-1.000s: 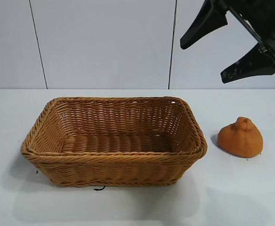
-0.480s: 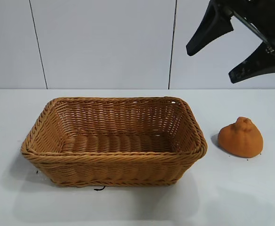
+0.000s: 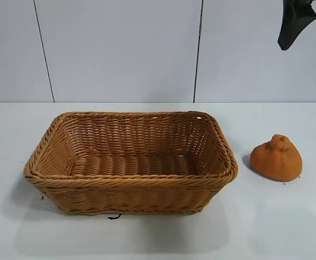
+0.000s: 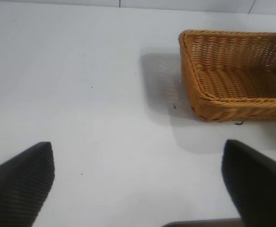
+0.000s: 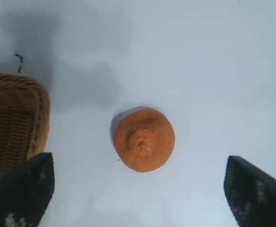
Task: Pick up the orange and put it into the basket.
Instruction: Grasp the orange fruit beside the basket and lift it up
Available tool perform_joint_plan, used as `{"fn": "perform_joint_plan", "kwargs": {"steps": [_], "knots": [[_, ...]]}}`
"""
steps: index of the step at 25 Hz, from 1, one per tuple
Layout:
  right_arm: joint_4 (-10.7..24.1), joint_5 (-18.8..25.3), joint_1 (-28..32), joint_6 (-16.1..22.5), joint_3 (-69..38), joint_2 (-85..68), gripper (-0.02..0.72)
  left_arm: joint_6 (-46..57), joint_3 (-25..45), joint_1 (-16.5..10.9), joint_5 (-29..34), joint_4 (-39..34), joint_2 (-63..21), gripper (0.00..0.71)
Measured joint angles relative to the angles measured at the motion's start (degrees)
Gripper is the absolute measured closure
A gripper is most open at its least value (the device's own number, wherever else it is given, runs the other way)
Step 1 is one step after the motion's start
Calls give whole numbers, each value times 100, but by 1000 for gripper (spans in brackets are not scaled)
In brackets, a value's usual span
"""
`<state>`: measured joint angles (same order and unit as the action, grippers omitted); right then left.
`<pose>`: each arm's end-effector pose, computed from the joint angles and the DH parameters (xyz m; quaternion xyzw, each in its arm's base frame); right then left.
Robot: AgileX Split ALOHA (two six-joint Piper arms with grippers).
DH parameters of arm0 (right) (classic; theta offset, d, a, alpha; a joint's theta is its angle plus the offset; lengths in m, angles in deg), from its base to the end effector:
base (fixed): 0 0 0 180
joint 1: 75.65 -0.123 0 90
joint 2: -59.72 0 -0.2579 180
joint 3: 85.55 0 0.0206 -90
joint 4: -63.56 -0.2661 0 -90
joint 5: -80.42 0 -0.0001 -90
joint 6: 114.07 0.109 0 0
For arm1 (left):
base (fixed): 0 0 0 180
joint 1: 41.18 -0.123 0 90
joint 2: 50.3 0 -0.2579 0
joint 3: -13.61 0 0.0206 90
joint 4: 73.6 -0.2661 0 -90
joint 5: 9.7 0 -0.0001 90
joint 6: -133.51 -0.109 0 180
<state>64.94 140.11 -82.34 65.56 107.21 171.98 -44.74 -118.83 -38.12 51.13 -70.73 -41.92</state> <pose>0.3997 0.0446 0.2362 -0.0646 0.9814 -0.0014 0.1809 0.0506 -0.0075 0.2776 0.0108 0.8513 -0.0470 0.5225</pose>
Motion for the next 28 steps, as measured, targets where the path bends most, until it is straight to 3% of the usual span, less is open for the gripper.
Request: {"fn": "perform_joint_plan", "kwargs": {"steps": [3, 8, 14, 22, 28], "knots": [[-268, 427, 0, -253, 279, 610, 8, 0, 0, 0, 0, 0, 0, 18], [-456, 559, 90, -365, 306, 1156, 8, 0, 0, 0, 0, 0, 0, 18], [-636, 497, 469, -365, 306, 1583, 8, 0, 0, 0, 0, 0, 0, 18], [-1089, 308, 518, -452, 306, 1928, 8, 0, 0, 0, 0, -6, 0, 18], [-1094, 95, 518, -452, 306, 1963, 8, 0, 0, 0, 0, -6, 0, 18]]}}
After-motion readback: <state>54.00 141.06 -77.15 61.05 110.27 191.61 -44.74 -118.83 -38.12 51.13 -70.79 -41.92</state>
